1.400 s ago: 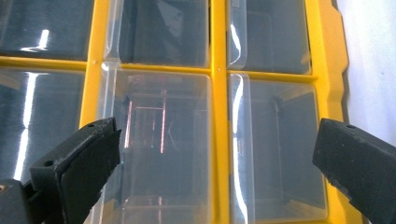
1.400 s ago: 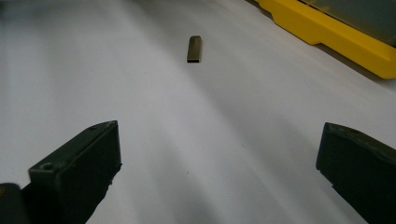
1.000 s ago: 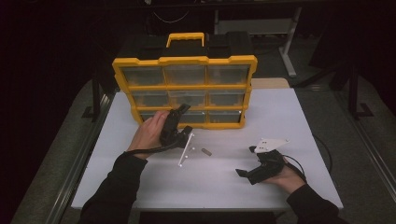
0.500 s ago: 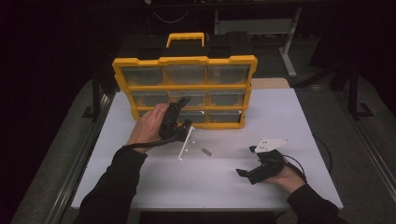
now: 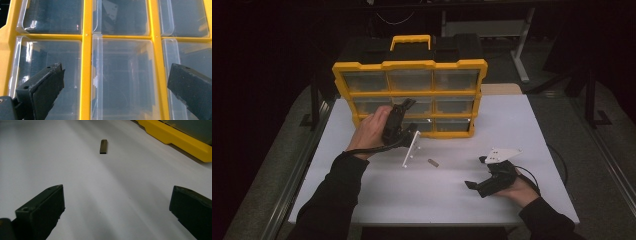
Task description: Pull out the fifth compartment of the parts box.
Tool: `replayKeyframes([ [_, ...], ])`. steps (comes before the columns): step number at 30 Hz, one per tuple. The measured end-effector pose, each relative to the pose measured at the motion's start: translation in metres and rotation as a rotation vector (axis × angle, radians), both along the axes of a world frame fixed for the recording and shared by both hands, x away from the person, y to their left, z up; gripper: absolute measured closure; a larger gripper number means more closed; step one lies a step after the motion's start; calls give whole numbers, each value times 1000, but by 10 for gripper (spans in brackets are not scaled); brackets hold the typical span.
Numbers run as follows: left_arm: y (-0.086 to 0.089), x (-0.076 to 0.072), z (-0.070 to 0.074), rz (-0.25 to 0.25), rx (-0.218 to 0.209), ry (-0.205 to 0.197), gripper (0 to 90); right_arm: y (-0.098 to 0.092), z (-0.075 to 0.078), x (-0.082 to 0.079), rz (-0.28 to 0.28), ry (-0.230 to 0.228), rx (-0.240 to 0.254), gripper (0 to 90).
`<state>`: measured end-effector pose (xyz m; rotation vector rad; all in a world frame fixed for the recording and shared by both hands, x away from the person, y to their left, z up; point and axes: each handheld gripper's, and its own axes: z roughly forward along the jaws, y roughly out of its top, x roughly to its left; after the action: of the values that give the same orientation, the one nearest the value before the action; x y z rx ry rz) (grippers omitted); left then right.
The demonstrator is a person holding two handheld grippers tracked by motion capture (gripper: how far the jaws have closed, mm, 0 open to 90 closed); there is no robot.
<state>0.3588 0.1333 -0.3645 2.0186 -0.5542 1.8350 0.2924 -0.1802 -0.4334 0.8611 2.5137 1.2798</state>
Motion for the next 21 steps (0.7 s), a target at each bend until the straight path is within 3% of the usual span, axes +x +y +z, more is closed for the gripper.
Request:
replayKeyframes([
  [21,0,8,13,21,9,-32,6,0,0,0,-1,-2,-1,0],
])
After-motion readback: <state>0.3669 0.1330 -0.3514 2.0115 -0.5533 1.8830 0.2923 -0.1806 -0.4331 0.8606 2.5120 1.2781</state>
